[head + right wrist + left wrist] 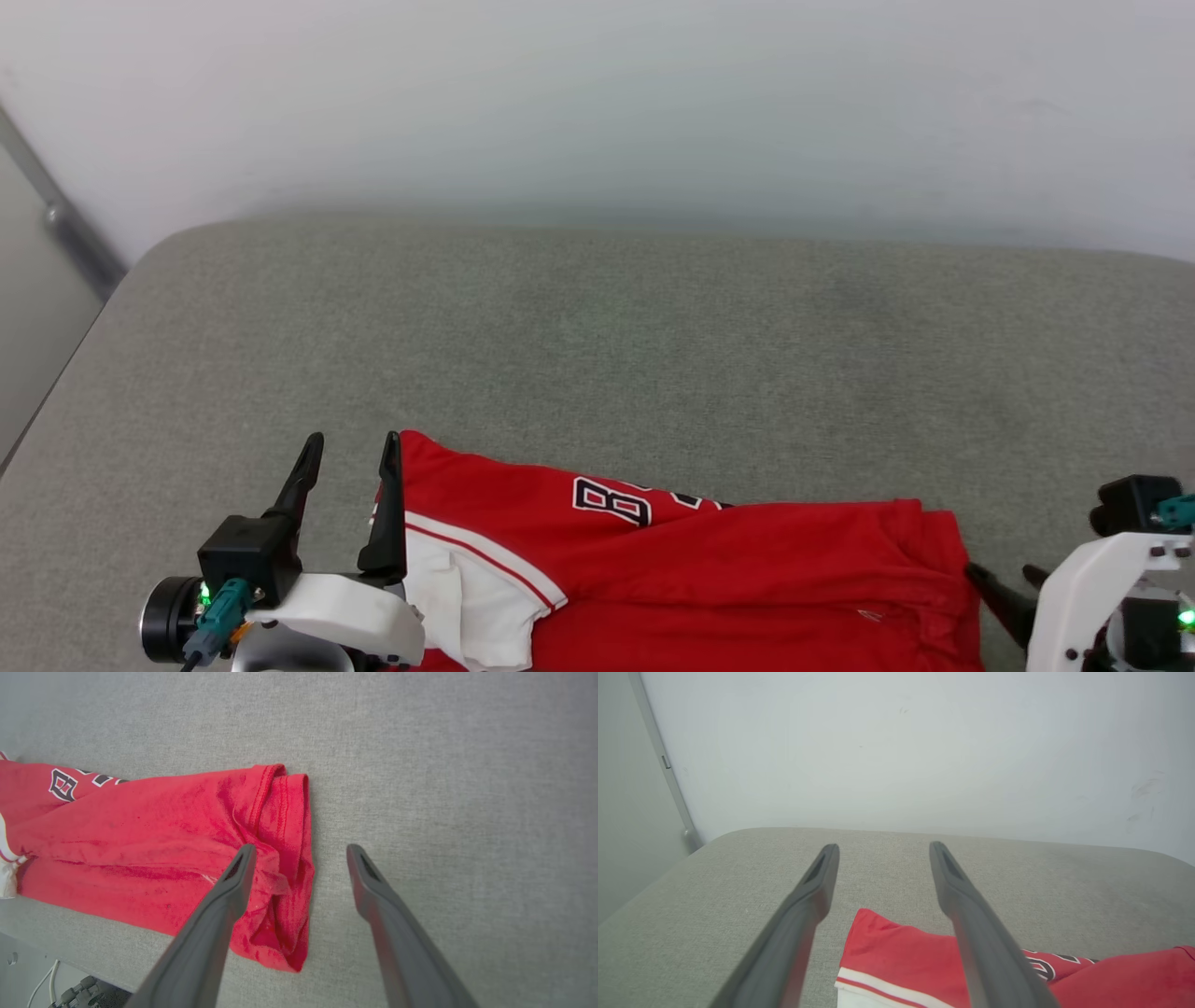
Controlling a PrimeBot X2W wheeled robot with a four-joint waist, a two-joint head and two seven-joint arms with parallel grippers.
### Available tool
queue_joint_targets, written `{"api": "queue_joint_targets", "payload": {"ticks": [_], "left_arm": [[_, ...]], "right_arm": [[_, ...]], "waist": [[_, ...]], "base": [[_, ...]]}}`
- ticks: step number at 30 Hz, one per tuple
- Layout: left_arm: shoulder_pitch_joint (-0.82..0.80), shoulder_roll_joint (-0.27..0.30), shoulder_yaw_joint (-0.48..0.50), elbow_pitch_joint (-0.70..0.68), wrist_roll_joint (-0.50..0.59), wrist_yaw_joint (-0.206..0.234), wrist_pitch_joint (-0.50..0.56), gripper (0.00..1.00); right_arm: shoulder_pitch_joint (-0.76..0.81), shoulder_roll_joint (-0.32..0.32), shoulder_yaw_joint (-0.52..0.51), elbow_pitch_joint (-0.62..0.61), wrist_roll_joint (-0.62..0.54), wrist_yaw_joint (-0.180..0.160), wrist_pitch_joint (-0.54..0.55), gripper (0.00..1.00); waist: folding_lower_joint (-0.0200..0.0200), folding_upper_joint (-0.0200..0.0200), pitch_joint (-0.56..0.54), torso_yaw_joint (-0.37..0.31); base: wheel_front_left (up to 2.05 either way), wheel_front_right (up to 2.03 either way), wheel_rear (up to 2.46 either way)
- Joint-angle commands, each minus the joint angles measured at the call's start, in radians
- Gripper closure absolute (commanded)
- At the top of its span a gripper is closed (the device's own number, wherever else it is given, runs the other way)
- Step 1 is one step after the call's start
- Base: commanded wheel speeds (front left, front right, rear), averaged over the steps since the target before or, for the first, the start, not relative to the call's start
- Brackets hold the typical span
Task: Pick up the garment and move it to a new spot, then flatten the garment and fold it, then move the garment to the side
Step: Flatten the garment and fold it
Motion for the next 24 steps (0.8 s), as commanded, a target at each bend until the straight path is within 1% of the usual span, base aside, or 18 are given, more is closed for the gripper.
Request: {"api": "queue_joint_targets", "payload": {"ticks": [1, 4, 9, 10, 15, 16, 17, 19, 24], "left_arm": [[0.014, 0.005, -0.003, -0.023, 0.012, 0.009, 0.006, 0.0], [0.001, 0.007, -0.01, -0.059, 0.024, 0.017, 0.013, 0.0], [-0.025, 0.003, -0.024, -0.088, 0.036, 0.02, 0.02, 0.0], [-0.025, 0.003, -0.024, -0.088, 0.036, 0.02, 0.02, 0.0], [-0.025, -0.005, -0.035, -0.086, 0.038, 0.022, 0.022, 0.0], [-0.023, -0.005, -0.036, -0.084, 0.037, 0.023, 0.023, 0.0], [-0.019, -0.006, -0.037, -0.081, 0.036, 0.023, 0.024, 0.0], [-0.009, -0.004, -0.039, -0.076, 0.034, 0.025, 0.026, 0.0], [0.014, 0.0, -0.046, -0.067, 0.025, 0.032, 0.04, 0.0]], "right_arm": [[-0.007, 0.016, 0.01, 0.017, -0.003, 0.0, 0.017, 0.0], [-0.038, 0.031, 0.02, 0.058, 0.009, 0.0, 0.027, 0.0], [-0.081, 0.05, 0.038, 0.175, 0.023, 0.0, 0.026, 0.0], [-0.081, 0.05, 0.038, 0.175, 0.023, 0.0, 0.026, 0.0], [-0.089, 0.075, 0.113, 0.301, 0.063, 0.0, 0.076, 0.0], [-0.09, 0.077, 0.13, 0.313, 0.071, 0.001, 0.08, 0.69], [-0.096, 0.08, 0.14, 0.319, 0.083, 0.001, 0.074, 1.0], [-0.112, 0.072, 0.158, 0.32, 0.097, 0.001, 0.062, 1.0], [-0.157, 0.016, 0.164, 0.305, 0.11, 0.001, 0.022, 1.0]], "waist": [[0.0001, 0.0, 0.019, 0.019], [0.0001, 0.0, 0.053, 0.038], [0.0001, 0.0, 0.095, 0.06], [0.0001, 0.0, 0.095, 0.06], [0.0001, 0.0, 0.101, 0.067], [0.0001, 0.0, 0.098, 0.067], [0.0001, 0.0, 0.093, 0.066], [0.0001, 0.0, 0.081, 0.06], [0.0001, 0.0, 0.041, 0.038]], "base": [[0.0, 0.0, 0.0], [0.0, 0.0, 0.0], [0.0, 0.0, 0.0], [0.0, 0.0, 0.0], [0.0, 0.0, 0.0], [0.0, 0.0, 0.0], [0.0, 0.0, 0.0], [0.0, 0.0, 0.0], [0.0, 0.0, 0.0]]}}
